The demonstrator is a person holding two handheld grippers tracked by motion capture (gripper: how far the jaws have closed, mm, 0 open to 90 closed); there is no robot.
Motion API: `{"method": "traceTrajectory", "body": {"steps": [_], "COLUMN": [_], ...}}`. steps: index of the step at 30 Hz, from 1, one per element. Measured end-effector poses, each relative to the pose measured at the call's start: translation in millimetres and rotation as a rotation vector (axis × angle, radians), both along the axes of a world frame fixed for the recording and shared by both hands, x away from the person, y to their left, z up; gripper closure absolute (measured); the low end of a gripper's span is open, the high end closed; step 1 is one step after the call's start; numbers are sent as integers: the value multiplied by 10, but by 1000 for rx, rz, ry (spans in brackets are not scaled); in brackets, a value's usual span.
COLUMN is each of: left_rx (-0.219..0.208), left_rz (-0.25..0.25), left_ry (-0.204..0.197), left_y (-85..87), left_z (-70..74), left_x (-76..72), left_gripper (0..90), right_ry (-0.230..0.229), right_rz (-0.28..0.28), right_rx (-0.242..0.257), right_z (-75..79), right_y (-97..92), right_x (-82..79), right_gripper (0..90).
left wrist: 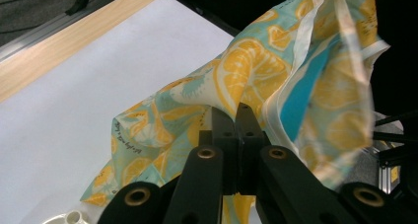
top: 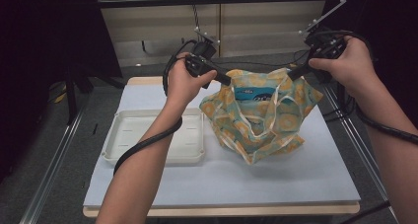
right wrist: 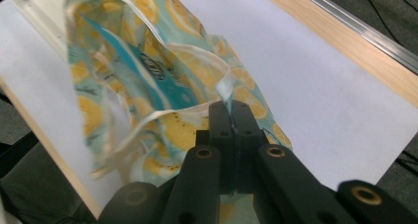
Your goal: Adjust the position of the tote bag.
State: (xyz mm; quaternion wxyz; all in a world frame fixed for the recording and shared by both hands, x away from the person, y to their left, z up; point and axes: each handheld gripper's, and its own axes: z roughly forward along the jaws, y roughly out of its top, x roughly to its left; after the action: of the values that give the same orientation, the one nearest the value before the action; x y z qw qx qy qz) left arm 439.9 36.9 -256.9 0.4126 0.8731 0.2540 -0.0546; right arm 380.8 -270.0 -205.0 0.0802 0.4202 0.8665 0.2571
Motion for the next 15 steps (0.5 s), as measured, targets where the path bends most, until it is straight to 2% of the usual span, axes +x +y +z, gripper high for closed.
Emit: {"method": "traceTrajectory", "body": {"steps": [2, 4, 5, 6, 8, 9, 11, 12, 13, 14, 15], "left_rx": [11, 27, 29, 42, 39, 51, 50, 31, 31, 47, 47], "left_rz": [-3, -3, 13, 1, 2, 5, 1, 3, 3, 14, 14], "left_ry": [0, 7, 17, 17, 26, 24, 30, 37, 37, 3, 3], "left_y": [-9, -15, -28, -22, -26, -17, -13, -3, -3, 31, 31], "left_z": [-60, -113, -150, -177, -232, -254, -257, -252, -252, -212, -212], "left_x": [19, 38, 40, 56, 64, 63, 56, 39, 39, 20, 20], "left_gripper": [900, 900, 900, 900, 891, 856, 852, 809, 786, 742, 710], "right_ry": [3, 24, 24, 37, 42, 55, 60, 73, 73, 73, 73], "right_rz": [-2, -3, -3, -2, 2, 0, 3, 9, 9, 14, 14], "right_rx": [2, -20, -20, -23, -24, -25, -25, -32, -32, -34, -34], "right_z": [-36, -135, -135, -176, -233, -283, -309, -351, -351, -376, -376], "right_y": [-4, 4, 4, 9, 4, 1, 2, 9, 9, 12, 12], "right_x": [16, 44, 44, 52, 65, 71, 72, 70, 70, 66, 66], "right_gripper": [895, 895, 895, 894, 894, 893, 892, 890, 890, 889, 889]}}
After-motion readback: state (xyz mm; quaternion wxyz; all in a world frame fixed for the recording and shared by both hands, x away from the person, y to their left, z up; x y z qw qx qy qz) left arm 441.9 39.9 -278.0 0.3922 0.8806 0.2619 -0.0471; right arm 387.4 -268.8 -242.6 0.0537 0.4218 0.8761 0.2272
